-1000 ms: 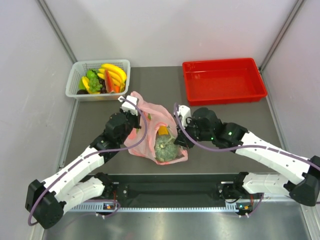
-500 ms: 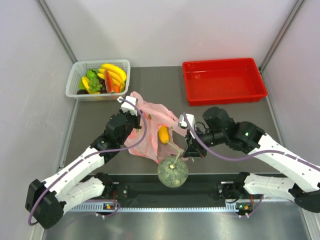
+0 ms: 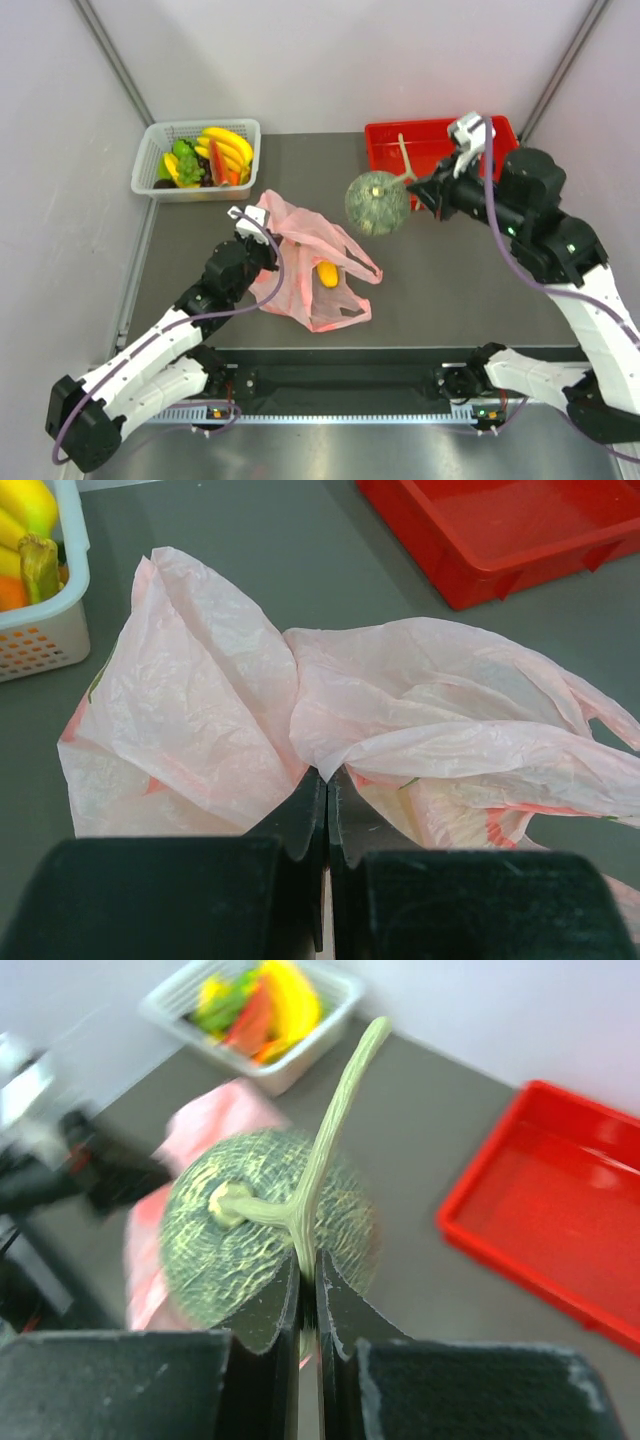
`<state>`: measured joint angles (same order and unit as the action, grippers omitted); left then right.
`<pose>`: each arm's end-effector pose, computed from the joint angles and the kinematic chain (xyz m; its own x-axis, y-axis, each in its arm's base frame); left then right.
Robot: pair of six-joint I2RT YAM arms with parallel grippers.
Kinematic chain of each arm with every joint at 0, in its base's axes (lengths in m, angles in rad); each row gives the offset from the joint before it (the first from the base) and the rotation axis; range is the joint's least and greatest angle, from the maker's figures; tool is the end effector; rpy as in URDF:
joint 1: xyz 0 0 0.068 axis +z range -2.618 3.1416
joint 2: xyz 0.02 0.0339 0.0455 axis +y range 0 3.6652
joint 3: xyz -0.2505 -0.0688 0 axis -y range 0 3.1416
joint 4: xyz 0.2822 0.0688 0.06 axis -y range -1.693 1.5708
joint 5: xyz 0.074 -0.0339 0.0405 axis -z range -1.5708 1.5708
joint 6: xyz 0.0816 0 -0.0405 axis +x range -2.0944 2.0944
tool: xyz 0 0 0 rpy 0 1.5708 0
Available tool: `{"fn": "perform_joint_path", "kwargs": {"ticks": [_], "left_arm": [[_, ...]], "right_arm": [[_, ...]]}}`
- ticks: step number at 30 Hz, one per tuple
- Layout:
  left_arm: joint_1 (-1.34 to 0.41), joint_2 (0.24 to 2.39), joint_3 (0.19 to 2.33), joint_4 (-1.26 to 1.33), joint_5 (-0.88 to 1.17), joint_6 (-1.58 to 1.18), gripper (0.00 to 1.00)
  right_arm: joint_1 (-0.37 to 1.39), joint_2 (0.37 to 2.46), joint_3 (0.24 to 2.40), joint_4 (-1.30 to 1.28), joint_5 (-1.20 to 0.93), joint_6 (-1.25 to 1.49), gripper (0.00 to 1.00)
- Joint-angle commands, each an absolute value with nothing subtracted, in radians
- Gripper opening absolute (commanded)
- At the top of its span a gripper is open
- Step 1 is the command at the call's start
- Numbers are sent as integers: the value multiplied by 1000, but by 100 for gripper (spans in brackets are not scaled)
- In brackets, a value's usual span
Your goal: Untie the knot of the plastic bag and take out the fruit
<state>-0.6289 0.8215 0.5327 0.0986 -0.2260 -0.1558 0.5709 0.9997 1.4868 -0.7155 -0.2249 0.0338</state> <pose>0.2434 -0.1545 0.2450 -0.2124 -0.0325 -0.9766 0.3668 0.9237 -0.1105 0.2051 0.1534 0.4746 -0.2144 -0.0985 -0.9718 -0.7027 0.7066 0.0834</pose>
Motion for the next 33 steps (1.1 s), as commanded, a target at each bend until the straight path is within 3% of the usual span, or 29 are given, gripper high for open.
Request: {"fn": "perform_joint_path", "kwargs": {"ticks": [1,4,10,26,33], "left_arm": [[-623,790,517,112,-200,-192,0],[-624,785,517,100,-167,-205,0],[-624,779,520,83,-103,-232,0],[-624,752,518,92,-45,-278,0],[-624,753,520,98,-8,-299,0]], "right_arm": [[526,1136,1549,-606,26,103,0],[473,1225,1594,-516,174,152,0],[312,1463,1729,-480,262,258,0],[-53,1891,1973,-492,278,287,0],[-107,2037,2023,-500,249,304,0]]}}
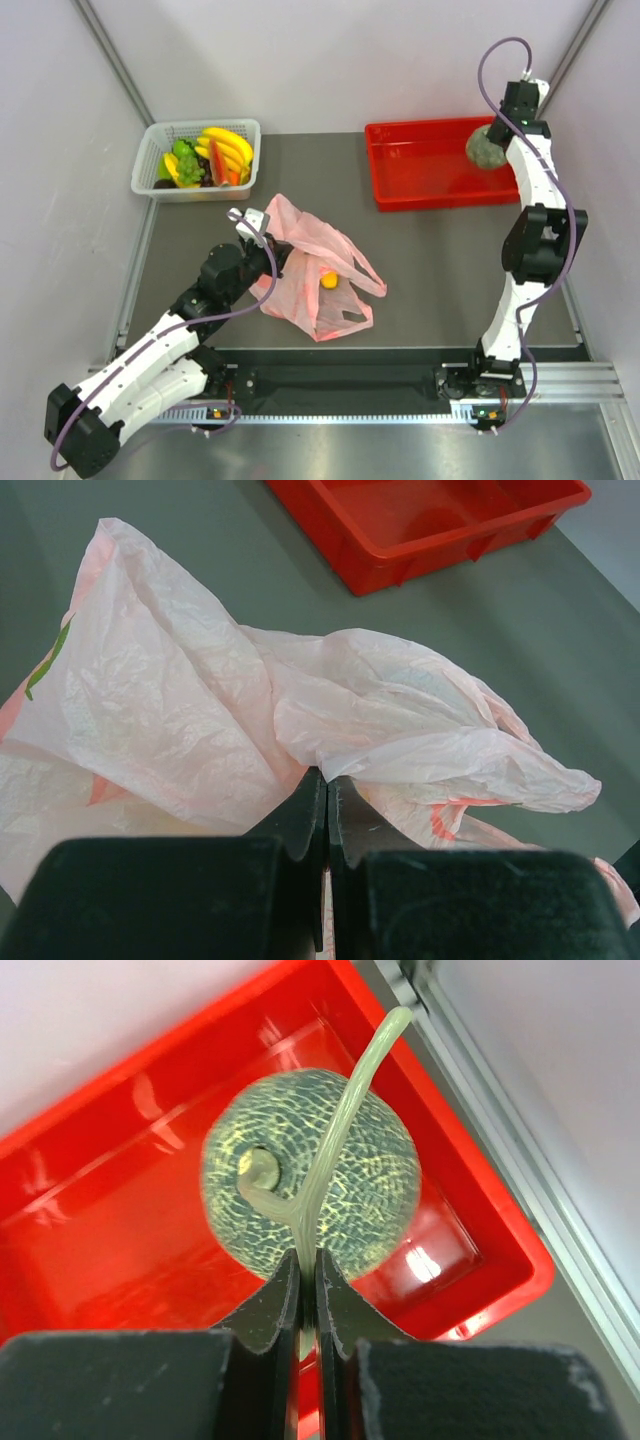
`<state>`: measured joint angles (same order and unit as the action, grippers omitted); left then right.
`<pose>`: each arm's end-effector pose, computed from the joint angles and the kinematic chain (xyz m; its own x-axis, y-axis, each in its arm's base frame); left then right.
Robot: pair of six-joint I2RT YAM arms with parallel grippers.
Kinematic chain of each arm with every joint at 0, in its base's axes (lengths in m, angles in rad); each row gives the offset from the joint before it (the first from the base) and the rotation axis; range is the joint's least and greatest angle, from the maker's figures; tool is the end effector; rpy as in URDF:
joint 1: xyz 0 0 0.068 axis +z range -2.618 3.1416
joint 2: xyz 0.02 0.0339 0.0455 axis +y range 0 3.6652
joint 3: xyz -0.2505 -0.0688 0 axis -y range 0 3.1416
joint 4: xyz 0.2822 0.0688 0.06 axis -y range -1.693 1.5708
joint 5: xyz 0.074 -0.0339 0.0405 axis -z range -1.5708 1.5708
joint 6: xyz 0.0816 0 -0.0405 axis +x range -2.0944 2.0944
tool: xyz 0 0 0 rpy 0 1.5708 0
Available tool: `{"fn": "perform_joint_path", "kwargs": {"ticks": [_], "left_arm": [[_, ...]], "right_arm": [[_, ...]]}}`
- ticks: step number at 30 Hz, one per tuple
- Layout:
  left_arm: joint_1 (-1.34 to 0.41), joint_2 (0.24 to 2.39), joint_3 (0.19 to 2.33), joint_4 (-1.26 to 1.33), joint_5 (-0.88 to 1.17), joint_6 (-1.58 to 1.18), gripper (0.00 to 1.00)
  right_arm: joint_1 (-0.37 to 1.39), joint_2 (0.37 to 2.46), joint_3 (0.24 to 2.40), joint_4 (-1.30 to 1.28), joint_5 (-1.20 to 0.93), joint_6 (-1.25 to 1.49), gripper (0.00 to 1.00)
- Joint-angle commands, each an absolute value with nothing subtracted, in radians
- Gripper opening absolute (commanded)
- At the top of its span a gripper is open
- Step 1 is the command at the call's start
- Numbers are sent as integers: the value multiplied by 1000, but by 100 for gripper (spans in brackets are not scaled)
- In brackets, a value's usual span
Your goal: Untie the knot of the plastic bag and take out the fruit
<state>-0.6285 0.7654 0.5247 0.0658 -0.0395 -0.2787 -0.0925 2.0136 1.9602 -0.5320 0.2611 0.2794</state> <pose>0.2291 -0.1625 0.2510 -0.2883 -0.1303 -0.9486 0.4958 0.8272 -0.2643 0.5355 -0.0708 0.3002 -0.4451 0.3089 -0.8405 0.4434 0.8915 0.0928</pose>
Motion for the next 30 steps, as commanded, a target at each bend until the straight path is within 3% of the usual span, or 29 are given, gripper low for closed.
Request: {"fn": "perform_joint_path", "kwargs": {"ticks": [1,9,19,29,30], "left_arm": [[-623,756,519,98,-8,-299,0],[-623,767,531,104,32,-301,0],[-624,801,537,117,46,-302,0],[-624,773,520,123,35,-308,0],[-624,772,519,120,37,-310,0]], "right_arm": [[-113,2049,2034,-500,242,305,0],[-143,2178,2164,-514,244,305,0],[-176,2218,2178,-505,216,299,3],[-204,2210,2192,-497,166,298,28],[-209,2200,2192,-506,163,298,44]]}}
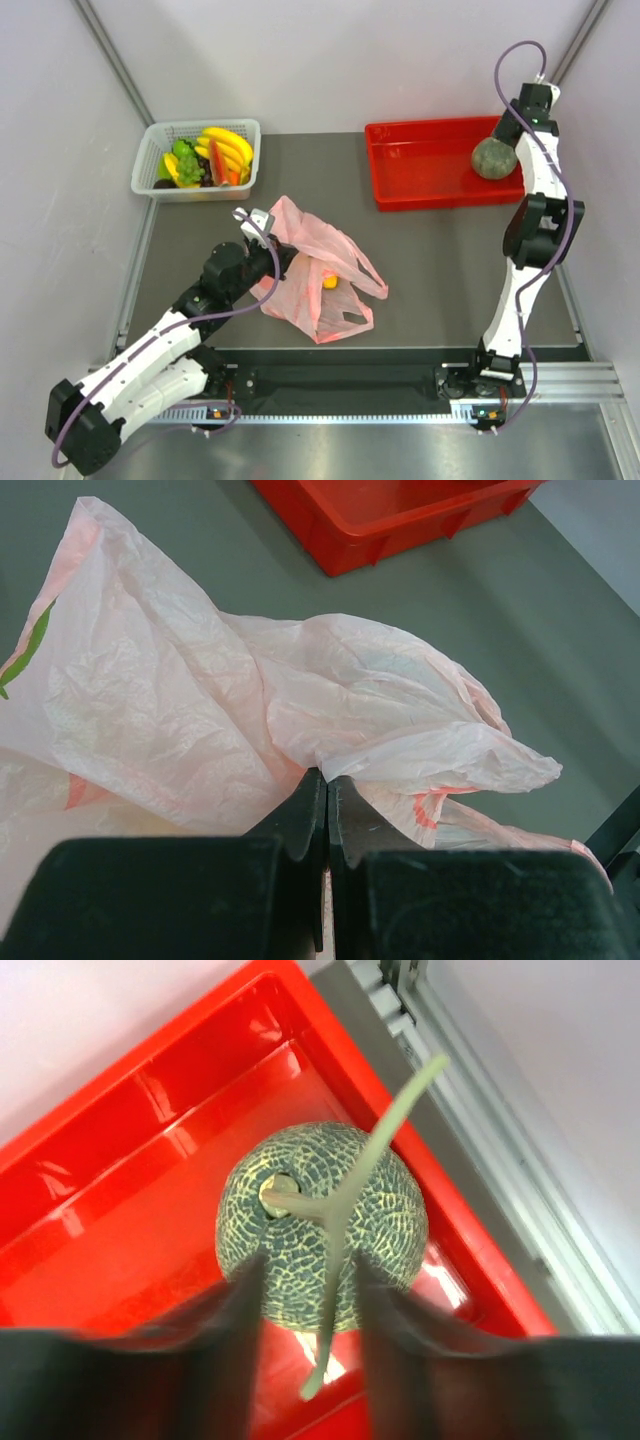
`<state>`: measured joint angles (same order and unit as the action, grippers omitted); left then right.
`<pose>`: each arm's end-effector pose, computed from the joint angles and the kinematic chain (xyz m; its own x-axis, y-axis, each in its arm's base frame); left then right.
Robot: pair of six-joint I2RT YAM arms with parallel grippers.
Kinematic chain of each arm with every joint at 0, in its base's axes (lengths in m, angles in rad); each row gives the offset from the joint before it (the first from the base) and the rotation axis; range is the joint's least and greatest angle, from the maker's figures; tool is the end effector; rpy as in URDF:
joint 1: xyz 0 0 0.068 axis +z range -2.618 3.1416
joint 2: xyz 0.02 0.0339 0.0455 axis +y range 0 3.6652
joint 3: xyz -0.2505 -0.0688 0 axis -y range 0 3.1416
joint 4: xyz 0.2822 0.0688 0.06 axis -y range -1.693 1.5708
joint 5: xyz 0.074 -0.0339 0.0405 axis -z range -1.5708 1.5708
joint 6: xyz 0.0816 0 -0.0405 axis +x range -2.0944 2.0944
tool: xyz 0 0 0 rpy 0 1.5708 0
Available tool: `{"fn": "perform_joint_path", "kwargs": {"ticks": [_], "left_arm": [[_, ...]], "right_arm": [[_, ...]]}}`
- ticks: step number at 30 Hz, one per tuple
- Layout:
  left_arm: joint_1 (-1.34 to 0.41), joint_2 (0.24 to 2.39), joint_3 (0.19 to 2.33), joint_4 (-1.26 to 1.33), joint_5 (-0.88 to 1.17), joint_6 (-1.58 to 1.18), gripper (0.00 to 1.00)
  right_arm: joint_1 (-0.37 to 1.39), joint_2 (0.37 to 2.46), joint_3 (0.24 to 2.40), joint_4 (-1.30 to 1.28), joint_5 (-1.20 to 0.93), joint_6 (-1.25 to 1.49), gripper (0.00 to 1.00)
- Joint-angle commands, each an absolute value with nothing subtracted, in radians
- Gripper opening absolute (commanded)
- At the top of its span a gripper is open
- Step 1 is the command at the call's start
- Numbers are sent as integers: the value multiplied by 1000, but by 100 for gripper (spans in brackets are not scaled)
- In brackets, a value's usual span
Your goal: Untie the knot of the plastic bag and take out the fruit
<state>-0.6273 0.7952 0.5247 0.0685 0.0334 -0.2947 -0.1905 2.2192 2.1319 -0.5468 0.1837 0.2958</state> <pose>0.2291 -0.1695 0.2436 -0.3335 -0.1168 -0.9355 0.5395 0.7901 -0.2910 0.5685 -0.1248 0.2570 -0.4601 0.3806 -0.8022 0.4859 0.8641 0.1313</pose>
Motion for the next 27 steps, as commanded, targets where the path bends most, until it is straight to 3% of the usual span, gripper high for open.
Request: {"fn": "perform_joint_path", "kwargs": {"ticks": [1,2,3,7,17,23,24,26,27], "left_arm": [[-623,772,520,121,38,-310,0],[-624,769,519,120,38,-314,0],[-624,765,518,120,40,-316,0],[-624,764,522,123,41,-318,0],[-624,775,506,152,-35,-336,0],[-624,767,511,146,-95,-342,0],[-624,772,508,149,-107,-345,0],[-624,775,508,156,-117,-354,0],[-624,779,508,156,-120,-357,0]], "right_arm": [[-209,2191,2192,-511,160,298,54],[-212,2180,2192,-517,160,299,62],[-212,2168,2191,-529,158,299,77],[-215,2044,2148,-543,146,311,99],[-157,1616,1799,-630,-188,275,100],[82,1289,1492,-643,-322,166,80],[169,1216,1450,-637,-346,164,66],[262,1149,1332,-627,-391,149,54],[361,1122,1301,-629,-384,153,33]]}}
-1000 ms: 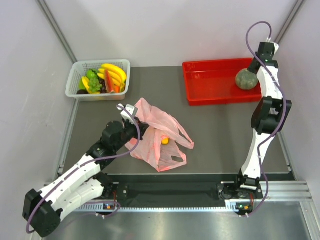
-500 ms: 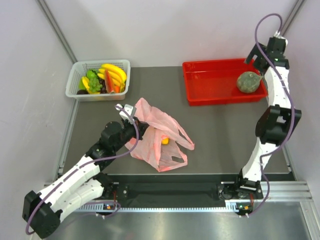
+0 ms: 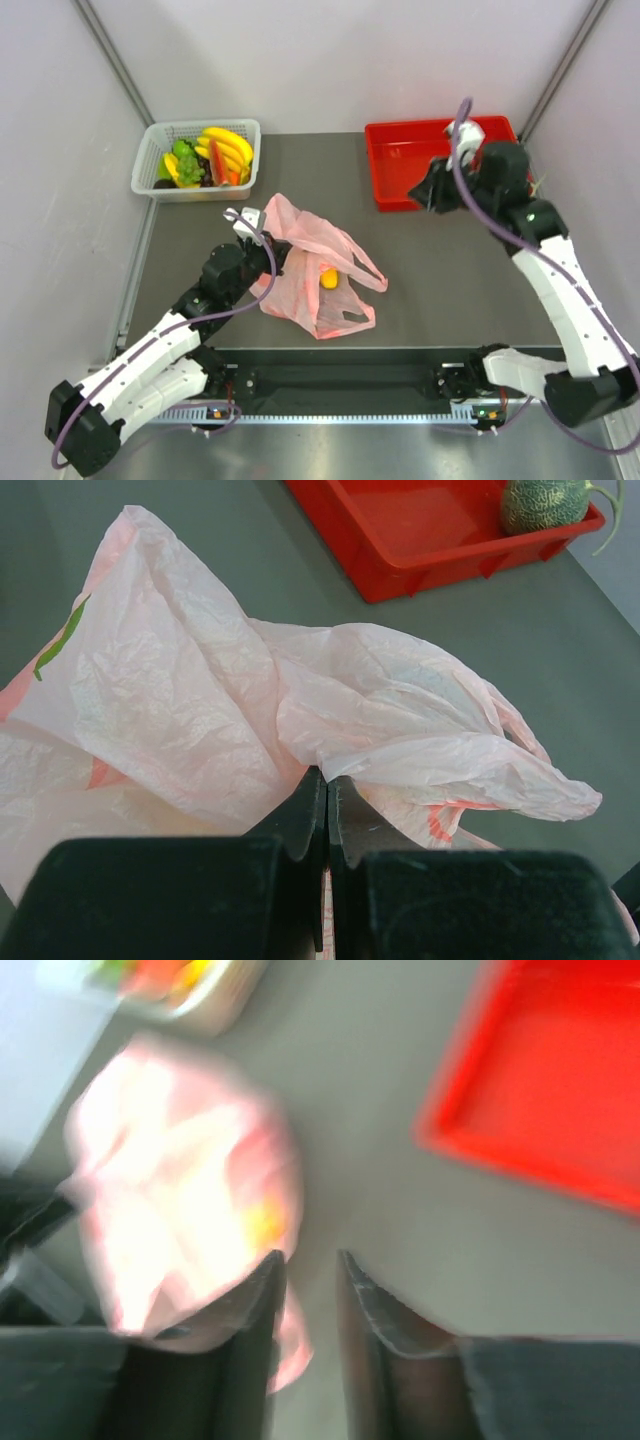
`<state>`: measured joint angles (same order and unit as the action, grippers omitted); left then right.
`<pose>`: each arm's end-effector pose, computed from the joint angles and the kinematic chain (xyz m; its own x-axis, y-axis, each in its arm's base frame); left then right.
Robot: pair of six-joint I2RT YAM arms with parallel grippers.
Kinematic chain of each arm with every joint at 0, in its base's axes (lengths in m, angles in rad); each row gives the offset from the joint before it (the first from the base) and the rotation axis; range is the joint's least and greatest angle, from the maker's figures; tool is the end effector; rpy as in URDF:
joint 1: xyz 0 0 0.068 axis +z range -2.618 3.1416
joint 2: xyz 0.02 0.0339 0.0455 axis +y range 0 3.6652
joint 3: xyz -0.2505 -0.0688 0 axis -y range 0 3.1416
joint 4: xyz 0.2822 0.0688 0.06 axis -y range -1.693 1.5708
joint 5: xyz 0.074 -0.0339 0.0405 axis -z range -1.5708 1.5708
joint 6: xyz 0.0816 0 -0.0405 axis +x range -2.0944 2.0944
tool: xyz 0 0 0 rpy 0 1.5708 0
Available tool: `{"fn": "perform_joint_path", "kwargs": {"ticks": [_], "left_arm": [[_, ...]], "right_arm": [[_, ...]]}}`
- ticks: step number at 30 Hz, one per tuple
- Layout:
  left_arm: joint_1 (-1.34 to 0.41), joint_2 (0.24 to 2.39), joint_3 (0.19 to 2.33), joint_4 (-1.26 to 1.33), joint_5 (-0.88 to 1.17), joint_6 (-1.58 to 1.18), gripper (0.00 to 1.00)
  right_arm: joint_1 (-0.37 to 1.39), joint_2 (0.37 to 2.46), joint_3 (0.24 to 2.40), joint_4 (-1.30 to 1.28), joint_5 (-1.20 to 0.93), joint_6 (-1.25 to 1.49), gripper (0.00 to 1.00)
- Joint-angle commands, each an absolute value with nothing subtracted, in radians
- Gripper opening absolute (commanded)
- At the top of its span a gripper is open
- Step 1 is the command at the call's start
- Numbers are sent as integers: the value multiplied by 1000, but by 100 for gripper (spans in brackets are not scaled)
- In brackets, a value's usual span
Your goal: Untie the knot of the plastic bag and take out the fruit
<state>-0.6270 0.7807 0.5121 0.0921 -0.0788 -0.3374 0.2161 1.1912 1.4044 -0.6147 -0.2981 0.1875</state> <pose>0.2329 -0.1608 0.2455 -0.3070 -0.1851 -0.9335 0.4456 0.8388 -0.3128 0.3174 0.0942 0.4051 -0.4625 0.0809 -0.8829 -0.3897 0.8760 0.2843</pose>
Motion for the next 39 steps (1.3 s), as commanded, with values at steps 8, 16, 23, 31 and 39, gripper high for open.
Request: {"fn": "perform_joint_path", "kwargs": {"ticks": [8,16,23,31,39], "left_arm": [[-624,792,494,196,-166,-385,0],[-623,796,488,201,-232,-410,0],[-624,819,488,218,-238,-420,0],[-624,836,480,244,-250,-433,0],[-624,839,465,252,-241,-445,0]], "right_arm": [[834,1005,1086,-574,-203,233,0],[1043,1138,1003,-388,-8,337,2],[1100,1314,1000,-236,129,364,6],[1101,1492,1025,-117,276,382,10],[1071,1654,1083,-91,426,374,29]]}}
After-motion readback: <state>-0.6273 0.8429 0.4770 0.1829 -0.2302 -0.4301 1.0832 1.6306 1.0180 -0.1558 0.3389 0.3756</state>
